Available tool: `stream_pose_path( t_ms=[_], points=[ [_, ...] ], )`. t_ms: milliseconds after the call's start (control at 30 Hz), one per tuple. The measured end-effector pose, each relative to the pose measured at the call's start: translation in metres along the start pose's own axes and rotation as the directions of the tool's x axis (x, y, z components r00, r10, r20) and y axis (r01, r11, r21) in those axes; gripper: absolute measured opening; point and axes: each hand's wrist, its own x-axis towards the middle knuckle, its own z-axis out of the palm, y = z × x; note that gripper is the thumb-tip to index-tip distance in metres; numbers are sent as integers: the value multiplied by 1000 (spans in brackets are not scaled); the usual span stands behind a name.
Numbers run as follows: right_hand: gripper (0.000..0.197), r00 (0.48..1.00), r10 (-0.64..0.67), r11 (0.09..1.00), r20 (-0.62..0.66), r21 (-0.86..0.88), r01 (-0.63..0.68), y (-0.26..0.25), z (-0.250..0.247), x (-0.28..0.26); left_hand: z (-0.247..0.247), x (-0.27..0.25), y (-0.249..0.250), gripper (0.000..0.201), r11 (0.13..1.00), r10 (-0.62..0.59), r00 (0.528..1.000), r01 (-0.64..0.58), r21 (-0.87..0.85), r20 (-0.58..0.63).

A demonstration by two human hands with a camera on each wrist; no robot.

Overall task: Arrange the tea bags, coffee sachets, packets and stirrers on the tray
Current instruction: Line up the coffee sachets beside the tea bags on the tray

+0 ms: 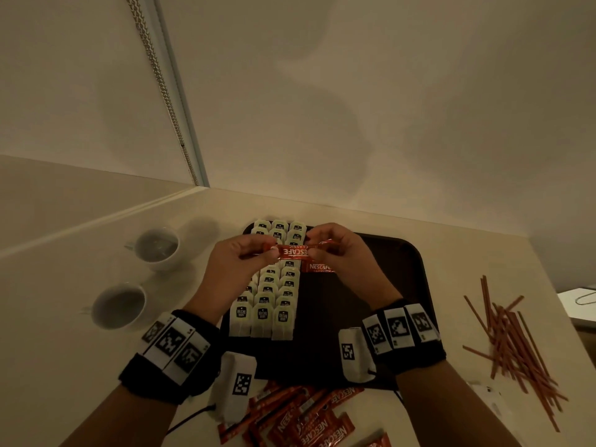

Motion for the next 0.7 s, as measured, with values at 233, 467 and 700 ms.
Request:
stream_pose_path(
  t_ms=[233, 467, 700],
  points=[
    [22, 997, 38, 999, 64, -9, -37, -8, 14, -8, 8, 0, -2, 20, 997, 43, 995, -48, -58, -95],
    [54, 996, 25, 981, 80, 188, -40, -24, 26, -14, 15, -1, 2, 18, 995, 72, 995, -77, 68, 65],
    [18, 989, 63, 984, -137, 174, -39, -18, 24, -8, 15, -3, -6, 17, 997, 49, 996, -53, 57, 79]
  ],
)
